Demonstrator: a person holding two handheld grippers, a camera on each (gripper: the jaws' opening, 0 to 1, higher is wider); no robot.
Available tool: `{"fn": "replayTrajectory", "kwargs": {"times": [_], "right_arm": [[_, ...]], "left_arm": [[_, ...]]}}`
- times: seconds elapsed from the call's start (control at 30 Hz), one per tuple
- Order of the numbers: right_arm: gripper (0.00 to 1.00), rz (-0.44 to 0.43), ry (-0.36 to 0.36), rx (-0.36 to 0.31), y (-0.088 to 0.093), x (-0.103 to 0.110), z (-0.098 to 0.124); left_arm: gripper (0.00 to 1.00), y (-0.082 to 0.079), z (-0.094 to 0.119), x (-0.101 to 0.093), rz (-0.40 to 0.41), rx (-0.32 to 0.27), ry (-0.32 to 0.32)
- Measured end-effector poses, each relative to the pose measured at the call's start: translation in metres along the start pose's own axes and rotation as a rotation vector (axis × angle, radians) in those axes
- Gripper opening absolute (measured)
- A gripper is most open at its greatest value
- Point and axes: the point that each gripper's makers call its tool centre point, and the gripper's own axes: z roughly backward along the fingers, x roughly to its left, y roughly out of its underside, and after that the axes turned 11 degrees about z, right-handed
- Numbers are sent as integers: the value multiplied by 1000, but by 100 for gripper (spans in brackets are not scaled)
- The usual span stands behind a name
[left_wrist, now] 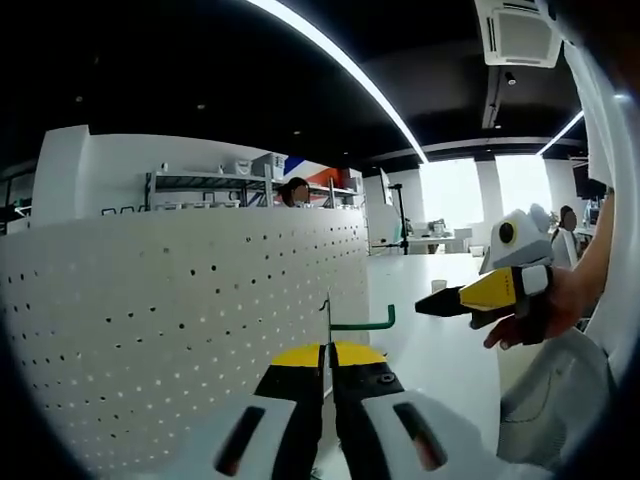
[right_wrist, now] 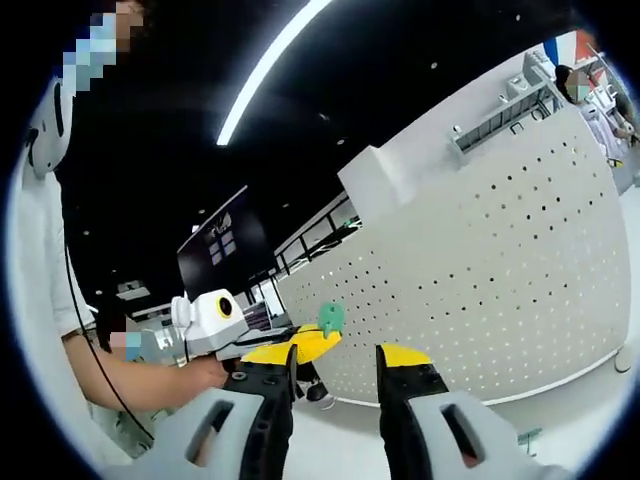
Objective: Insert the hook assembly into the mounting plate slot until the hook locks in place.
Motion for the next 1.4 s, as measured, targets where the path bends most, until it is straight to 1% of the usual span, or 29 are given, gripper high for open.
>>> {"fn": "replayTrajectory", "kwargs": {"times": [0.17, 0.4, 0.63, 0.9, 1.07, 1.4], "right_arm": [[28, -7, -9, -19, -5, 1, -9], [25, -15, -18, -20, -5, 2, -21], [23, -4, -16, -2, -1, 6, -33], [17, -12, -7, -3, -1, 6, -43], [15, -12, -5, -7, -3, 6, -50], [13, -38, -10, -7, 1, 7, -57]], "left_arm": [[2, 0, 0, 0, 0, 0, -1], [2, -1, 1, 0, 2, -5, -4], [2, -2, 1, 0, 4, -9, -7], [2, -2, 1, -1, 4, -12, -9], [2, -2, 2, -1, 7, -13, -11], [2, -5, 3, -1, 7, -18, -16]]}}
